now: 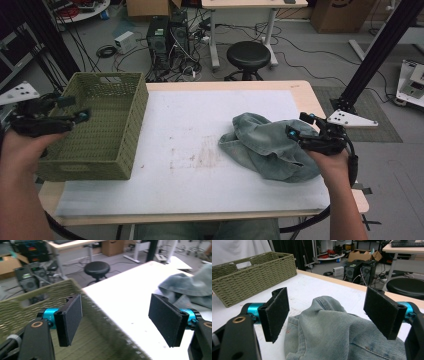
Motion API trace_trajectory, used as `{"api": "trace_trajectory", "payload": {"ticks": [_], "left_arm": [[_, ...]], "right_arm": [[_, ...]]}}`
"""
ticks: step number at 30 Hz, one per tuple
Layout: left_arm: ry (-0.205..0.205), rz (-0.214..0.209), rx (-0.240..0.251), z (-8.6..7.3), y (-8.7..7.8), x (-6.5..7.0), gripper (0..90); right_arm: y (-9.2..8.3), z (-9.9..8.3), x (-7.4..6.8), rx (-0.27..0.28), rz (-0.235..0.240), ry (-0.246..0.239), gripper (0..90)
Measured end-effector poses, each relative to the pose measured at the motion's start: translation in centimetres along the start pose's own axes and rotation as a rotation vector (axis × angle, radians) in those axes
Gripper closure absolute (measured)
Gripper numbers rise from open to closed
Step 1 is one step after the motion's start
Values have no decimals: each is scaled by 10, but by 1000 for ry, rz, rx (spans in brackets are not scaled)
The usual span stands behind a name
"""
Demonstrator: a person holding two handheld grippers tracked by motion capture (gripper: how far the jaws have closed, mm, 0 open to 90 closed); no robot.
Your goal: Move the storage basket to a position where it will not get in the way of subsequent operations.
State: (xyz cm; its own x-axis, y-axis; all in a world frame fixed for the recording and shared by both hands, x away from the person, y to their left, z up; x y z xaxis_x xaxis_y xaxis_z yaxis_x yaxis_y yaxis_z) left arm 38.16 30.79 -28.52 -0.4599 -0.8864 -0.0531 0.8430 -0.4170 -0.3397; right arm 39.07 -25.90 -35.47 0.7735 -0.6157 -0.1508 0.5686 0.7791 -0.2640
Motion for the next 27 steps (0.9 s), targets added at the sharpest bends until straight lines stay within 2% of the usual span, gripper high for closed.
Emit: {"api": "trace_trajectory", "payload": {"ticks": [3,6,11,15,21,27], "left_arm": [[7,-60,16,-1,8,25,268],[18,-95,22,-2,16,45,269],[46,-179,22,-6,31,85,268],[62,-236,28,-7,42,108,268],[51,-288,32,-11,57,129,265],[41,-322,26,-15,70,140,261]], "right_arm": [[0,-2,0,-1,2,4,208],[2,-4,0,-7,4,8,208],[6,-7,-2,-23,8,4,208],[7,-7,-2,-26,9,0,208],[4,-10,0,-25,9,6,208],[0,-12,1,-28,6,9,208]]}}
Point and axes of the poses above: each handheld gripper's, and its own axes: y roughly forward along the jaws, z roughly out of its top, x roughly to its right, the point moved 9 cm from there along y, roughly forward along the jaws, and after that the axes turned 10 degrees about z, right-handed, at the moved point
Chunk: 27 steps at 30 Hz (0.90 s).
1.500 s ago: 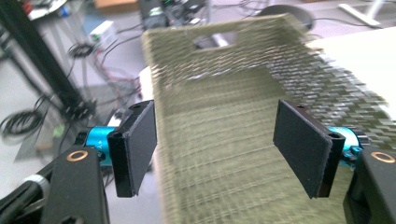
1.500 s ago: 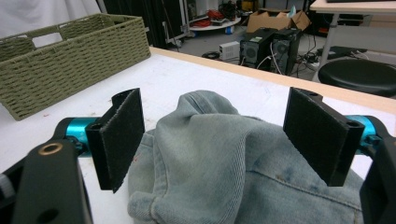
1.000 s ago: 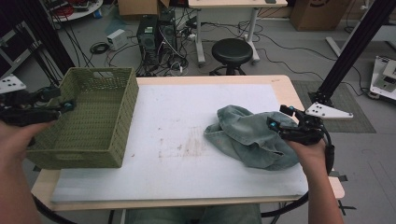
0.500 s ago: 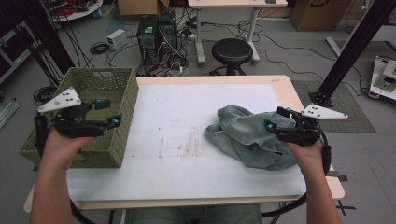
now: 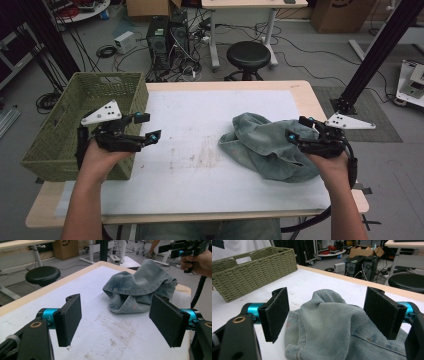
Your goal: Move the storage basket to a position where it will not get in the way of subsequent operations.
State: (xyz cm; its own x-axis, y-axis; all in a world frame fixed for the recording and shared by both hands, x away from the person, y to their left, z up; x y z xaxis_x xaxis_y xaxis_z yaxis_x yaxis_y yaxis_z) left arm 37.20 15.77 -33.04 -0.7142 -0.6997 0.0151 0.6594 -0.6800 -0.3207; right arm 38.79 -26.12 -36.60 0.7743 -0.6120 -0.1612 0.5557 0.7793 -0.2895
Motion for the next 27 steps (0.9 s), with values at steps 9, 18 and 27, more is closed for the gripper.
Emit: {"api": "trace_trajectory", "payload": {"ticks": [9,18,27], "left_arm": [[-15,-12,2,-1,18,8,260],[-17,-62,4,2,33,27,260],[-34,-72,-18,-9,44,32,260]], "right_arm": [[-3,-2,3,-3,11,3,208],[-5,-20,7,-51,-13,3,208],[-17,-16,-8,-58,-23,-47,208]]}}
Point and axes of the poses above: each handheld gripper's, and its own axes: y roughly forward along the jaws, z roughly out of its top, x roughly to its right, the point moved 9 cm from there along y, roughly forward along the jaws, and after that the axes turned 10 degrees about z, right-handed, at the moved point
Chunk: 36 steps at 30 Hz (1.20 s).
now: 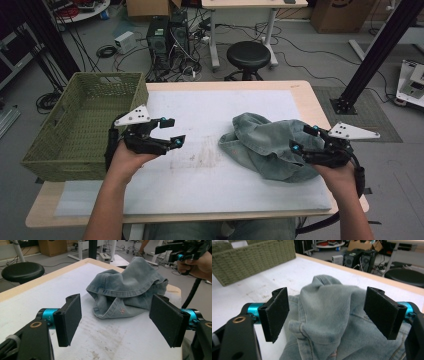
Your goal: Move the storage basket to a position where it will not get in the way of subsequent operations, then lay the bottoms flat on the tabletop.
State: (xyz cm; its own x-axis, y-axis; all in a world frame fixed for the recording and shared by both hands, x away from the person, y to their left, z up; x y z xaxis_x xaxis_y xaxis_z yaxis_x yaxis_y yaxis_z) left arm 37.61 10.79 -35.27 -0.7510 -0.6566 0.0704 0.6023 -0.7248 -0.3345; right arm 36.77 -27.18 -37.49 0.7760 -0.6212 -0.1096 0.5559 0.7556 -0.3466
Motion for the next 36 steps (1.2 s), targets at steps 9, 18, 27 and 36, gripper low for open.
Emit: {"api": "trace_trajectory", "payload": {"ticks": [9,18,27,36], "left_arm": [[15,29,3,-4,-1,-1,260],[5,15,44,-12,6,-5,260],[21,24,78,-8,-1,-5,258],[32,13,60,-9,2,4,255]], "right_arm": [[5,2,6,6,32,1,208],[4,18,9,47,36,1,208],[20,20,4,18,47,-7,208],[5,24,5,50,36,-11,208]]}}
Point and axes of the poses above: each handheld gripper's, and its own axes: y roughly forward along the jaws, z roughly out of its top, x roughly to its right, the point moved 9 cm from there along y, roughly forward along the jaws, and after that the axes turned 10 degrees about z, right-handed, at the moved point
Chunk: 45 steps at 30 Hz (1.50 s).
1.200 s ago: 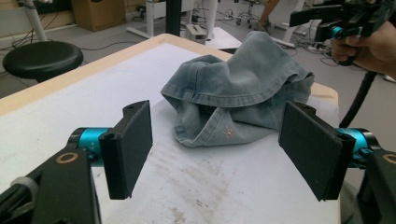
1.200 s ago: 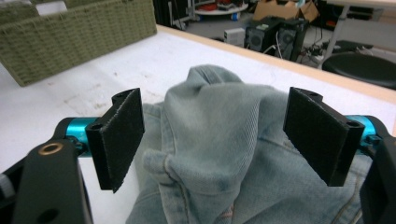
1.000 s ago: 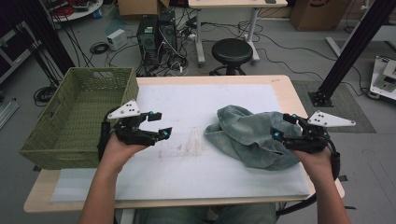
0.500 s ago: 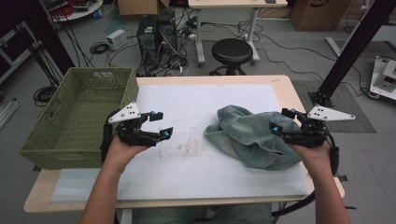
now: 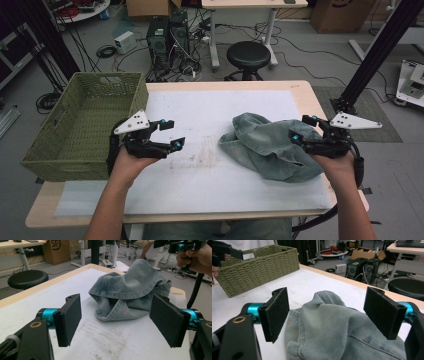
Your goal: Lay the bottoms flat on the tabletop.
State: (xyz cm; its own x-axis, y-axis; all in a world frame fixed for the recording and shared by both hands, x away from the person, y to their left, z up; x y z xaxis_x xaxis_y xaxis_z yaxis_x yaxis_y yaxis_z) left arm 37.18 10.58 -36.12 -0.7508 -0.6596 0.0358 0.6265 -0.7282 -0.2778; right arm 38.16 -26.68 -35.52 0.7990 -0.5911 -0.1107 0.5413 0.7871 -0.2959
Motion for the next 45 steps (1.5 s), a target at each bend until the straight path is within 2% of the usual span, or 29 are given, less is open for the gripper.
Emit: {"api": "trace_trajectory", "payload": {"ticks": [3,9,15,19,24,27,30,32,33,36,39,42,45], "left_arm": [[-11,-14,-7,1,2,4,244],[-6,-9,-28,-2,7,5,226],[3,2,-29,-3,15,6,225],[6,3,-48,-10,21,8,224],[1,19,-54,-14,27,5,220],[5,21,-64,-17,29,6,220],[6,22,-67,-19,28,6,219],[7,27,-65,-20,27,5,219],[7,27,-63,-20,25,4,220],[6,32,-61,-22,22,2,220],[1,39,-57,-23,18,-1,219],[-3,46,-48,-21,14,-3,220],[2,50,-36,-18,9,-3,219]], "right_arm": [[-5,1,0,9,-5,2,208],[-8,-1,4,19,-27,20,208],[-7,-10,7,-20,-48,13,208],[-9,-13,12,-21,-74,27,208],[2,-28,15,-88,-84,36,208],[20,-43,16,-167,-84,40,214],[34,-62,20,-260,-94,61,405],[40,-70,21,-297,-90,65,535],[42,-70,20,-303,-95,63,567],[42,-64,18,-289,-102,47,694],[44,-56,13,-269,-83,26,815],[50,-44,4,-242,-36,4,866],[62,-29,-16,-221,28,-52,871]]}}
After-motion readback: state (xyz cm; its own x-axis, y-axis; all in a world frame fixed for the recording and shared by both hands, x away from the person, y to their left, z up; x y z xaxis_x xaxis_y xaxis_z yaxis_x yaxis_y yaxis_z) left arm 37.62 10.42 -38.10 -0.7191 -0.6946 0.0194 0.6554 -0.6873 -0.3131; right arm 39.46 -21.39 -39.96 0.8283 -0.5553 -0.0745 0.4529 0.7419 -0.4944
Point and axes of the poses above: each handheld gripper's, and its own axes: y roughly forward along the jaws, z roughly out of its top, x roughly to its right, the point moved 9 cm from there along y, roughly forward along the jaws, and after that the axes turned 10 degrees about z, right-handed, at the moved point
